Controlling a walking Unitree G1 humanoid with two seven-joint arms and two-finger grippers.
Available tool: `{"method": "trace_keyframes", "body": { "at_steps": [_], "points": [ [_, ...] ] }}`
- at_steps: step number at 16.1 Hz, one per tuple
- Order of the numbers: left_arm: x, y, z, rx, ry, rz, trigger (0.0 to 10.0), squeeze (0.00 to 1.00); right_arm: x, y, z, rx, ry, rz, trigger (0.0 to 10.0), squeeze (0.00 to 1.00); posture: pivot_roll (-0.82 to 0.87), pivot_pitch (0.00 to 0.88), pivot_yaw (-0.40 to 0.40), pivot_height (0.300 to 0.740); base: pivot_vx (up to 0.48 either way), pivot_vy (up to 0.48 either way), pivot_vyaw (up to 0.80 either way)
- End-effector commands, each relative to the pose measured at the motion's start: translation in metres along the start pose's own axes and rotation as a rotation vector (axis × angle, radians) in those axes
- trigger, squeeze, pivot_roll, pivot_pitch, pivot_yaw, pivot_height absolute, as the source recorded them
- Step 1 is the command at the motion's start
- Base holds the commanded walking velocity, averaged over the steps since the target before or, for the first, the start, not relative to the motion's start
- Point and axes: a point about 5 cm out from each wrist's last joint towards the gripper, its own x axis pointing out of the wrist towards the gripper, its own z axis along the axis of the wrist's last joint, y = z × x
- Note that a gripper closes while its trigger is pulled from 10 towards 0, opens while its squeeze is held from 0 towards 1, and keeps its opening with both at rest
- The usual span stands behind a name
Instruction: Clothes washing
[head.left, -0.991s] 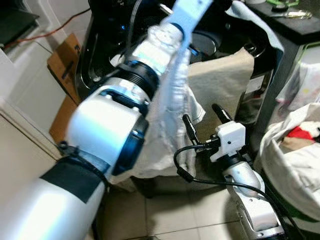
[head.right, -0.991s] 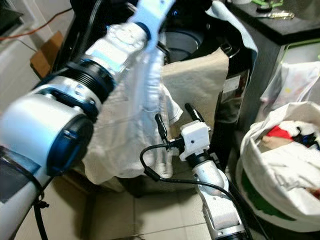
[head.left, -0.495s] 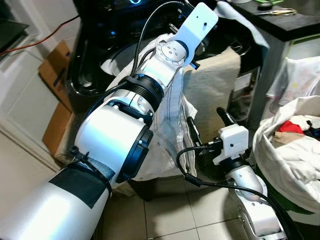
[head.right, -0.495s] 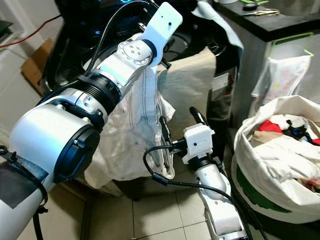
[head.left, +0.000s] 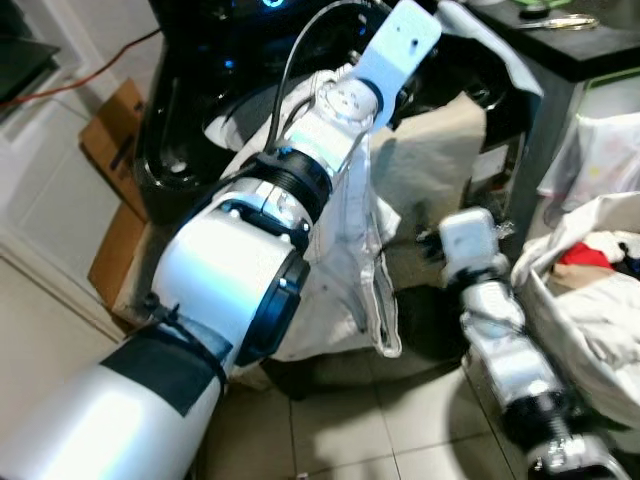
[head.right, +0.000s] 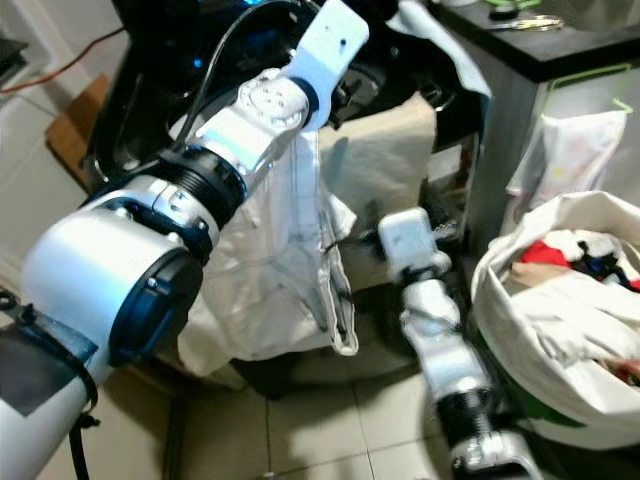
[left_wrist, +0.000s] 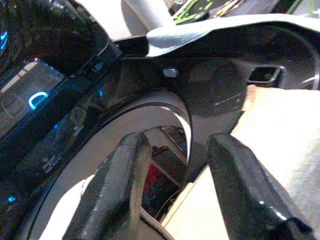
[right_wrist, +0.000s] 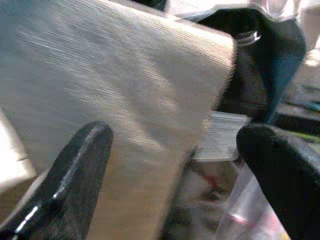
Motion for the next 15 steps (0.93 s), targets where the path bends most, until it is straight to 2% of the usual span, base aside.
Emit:
{"method": "trace_keyframes", "body": {
  "at_steps": [1,3,5,8,11,15],
  "points": [
    [-0.001,0.004,0.005,-0.030,-0.015,0.002,10.0,0.00,0.015,0.000,-0.003,-0.036,0.033,-0.032,10.0,0.00,-0.08,0.000,0.211,0.740,0.000,0.000,0.00],
    [0.000,0.002,0.004,-0.046,-0.016,-0.007,10.0,0.00,0.025,0.001,0.002,-0.021,0.015,-0.007,10.0,0.00,-0.07,0.000,0.193,0.740,0.000,0.000,0.00],
    [0.000,0.002,0.002,-0.057,-0.012,-0.012,10.0,0.00,0.031,0.008,0.010,0.017,-0.029,0.033,10.0,0.00,-0.06,0.000,0.174,0.740,0.000,0.000,0.00],
    [0.000,0.001,-0.006,-0.068,0.002,-0.019,10.0,0.00,0.022,0.035,0.018,0.087,-0.085,0.117,10.0,0.00,-0.06,0.000,0.166,0.740,0.000,0.000,0.00],
    [0.000,-0.001,-0.006,-0.069,0.002,-0.025,10.0,0.00,0.011,0.053,0.028,0.155,-0.149,0.184,10.0,0.00,-0.07,0.000,0.169,0.740,0.000,0.000,0.00],
    [0.000,-0.004,-0.001,-0.072,-0.008,-0.033,10.0,0.00,0.013,0.059,0.029,0.168,-0.160,0.219,10.0,0.00,-0.08,0.000,0.173,0.740,0.000,0.000,0.00]
  ]
}}
